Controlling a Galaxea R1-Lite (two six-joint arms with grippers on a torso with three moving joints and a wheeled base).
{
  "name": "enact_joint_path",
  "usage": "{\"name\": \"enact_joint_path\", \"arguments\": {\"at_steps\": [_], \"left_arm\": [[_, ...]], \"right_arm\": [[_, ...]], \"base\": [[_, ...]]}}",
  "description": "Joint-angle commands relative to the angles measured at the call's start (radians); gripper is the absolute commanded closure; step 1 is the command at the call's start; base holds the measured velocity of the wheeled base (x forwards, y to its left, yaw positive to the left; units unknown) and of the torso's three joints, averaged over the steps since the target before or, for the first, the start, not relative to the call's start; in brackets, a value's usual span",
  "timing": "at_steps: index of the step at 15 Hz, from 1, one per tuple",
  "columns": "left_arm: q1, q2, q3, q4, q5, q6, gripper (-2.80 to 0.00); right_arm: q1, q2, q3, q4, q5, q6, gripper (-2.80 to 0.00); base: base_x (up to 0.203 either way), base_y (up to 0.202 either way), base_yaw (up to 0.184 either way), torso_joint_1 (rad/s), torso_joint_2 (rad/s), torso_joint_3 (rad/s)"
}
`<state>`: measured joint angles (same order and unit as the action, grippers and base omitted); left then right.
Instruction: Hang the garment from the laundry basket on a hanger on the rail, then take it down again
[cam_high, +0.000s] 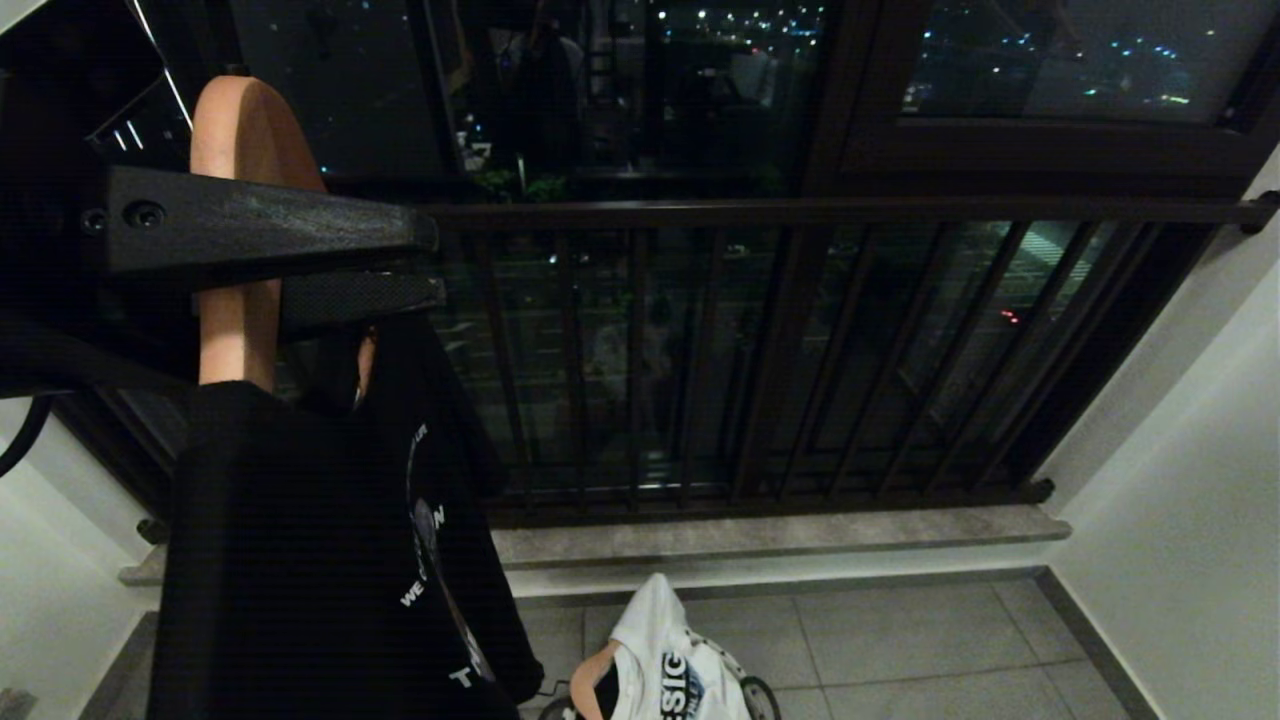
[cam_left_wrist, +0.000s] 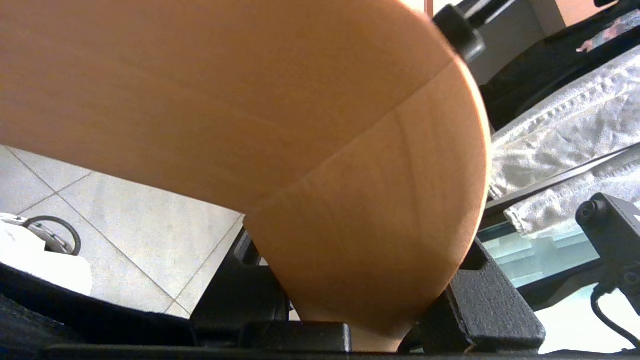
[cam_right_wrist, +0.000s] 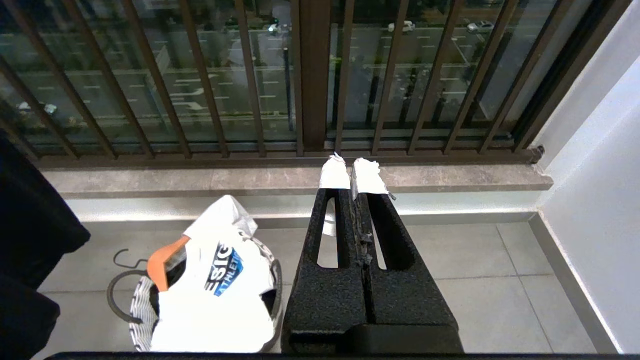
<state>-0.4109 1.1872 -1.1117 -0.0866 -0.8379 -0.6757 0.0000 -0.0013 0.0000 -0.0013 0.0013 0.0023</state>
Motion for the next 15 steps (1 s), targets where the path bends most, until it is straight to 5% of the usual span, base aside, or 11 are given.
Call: {"name": "enact_joint_path", "arguments": {"at_steps": [1, 15], "left_arm": [[0.0, 0.003, 0.001, -0.001, -0.004, -0.004, 0.0], [0.01, 0.029, 0.007, -0.005, -0.004, -0.006, 0.0]], "right_arm": [[0.0, 0.001, 0.0, 0.0, 0.0, -0.001, 0.0], [0.0, 0.001, 0.0, 0.0, 0.0, 0.001, 0.0]], "base": [[0.0, 0.0, 0.0, 0.0, 0.0, 0.0], [0.0, 0.0, 0.0, 0.0, 0.0, 0.0]]}}
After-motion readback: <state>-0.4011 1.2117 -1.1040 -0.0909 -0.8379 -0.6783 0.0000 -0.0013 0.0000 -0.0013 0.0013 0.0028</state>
